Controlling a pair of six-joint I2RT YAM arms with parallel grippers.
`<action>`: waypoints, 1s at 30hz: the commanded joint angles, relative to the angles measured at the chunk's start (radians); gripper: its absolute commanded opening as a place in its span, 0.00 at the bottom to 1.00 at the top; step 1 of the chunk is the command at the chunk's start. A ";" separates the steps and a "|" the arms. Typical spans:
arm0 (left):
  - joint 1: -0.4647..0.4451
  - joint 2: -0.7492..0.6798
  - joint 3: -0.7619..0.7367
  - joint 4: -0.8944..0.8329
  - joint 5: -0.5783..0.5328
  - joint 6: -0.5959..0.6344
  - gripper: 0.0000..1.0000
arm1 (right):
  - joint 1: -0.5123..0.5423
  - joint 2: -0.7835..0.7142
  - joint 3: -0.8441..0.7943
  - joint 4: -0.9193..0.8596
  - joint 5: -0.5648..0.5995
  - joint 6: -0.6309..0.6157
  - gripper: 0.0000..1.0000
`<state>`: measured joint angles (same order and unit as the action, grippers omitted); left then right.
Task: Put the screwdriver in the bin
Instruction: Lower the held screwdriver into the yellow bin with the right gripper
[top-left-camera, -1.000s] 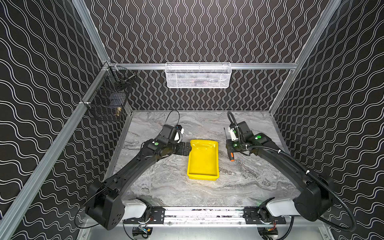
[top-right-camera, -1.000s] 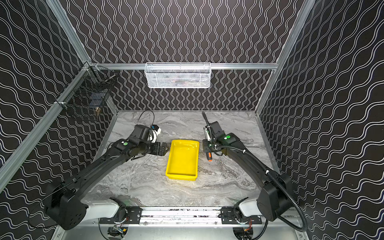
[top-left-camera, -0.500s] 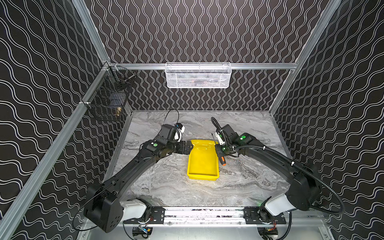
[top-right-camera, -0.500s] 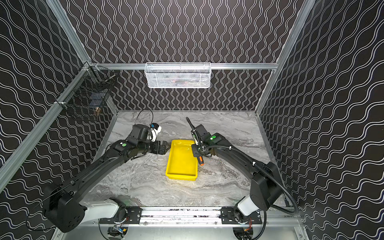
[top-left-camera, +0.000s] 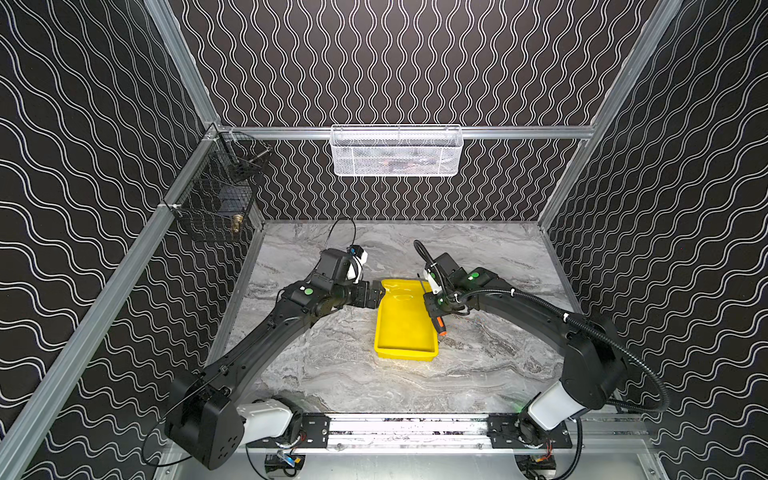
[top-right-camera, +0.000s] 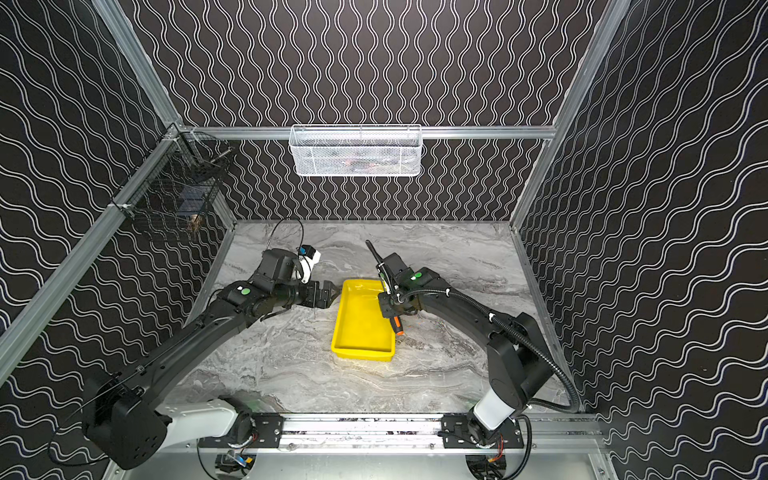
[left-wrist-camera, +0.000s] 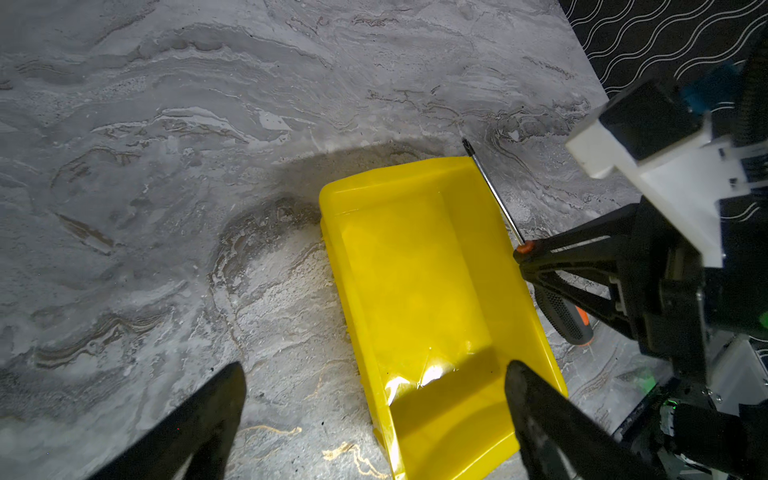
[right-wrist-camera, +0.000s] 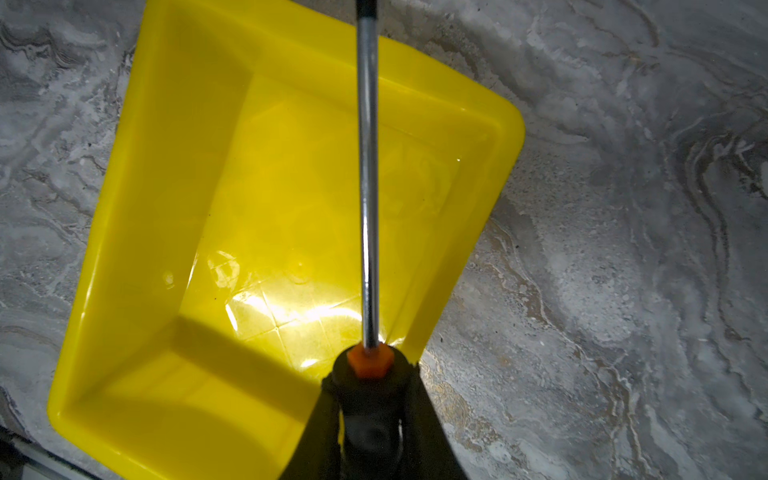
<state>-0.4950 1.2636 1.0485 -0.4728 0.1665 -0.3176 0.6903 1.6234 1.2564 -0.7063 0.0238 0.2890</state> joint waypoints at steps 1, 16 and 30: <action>-0.001 -0.010 -0.004 0.017 -0.016 -0.014 0.99 | 0.012 0.014 0.027 0.022 -0.016 0.013 0.08; -0.001 -0.030 -0.022 0.035 -0.025 -0.021 0.99 | 0.075 0.121 0.084 0.036 -0.030 0.030 0.08; -0.002 -0.054 -0.027 0.020 -0.048 -0.019 0.99 | 0.082 0.222 0.071 0.092 -0.024 0.033 0.08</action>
<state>-0.4969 1.2140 1.0210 -0.4599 0.1318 -0.3374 0.7704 1.8355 1.3300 -0.6434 -0.0078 0.3061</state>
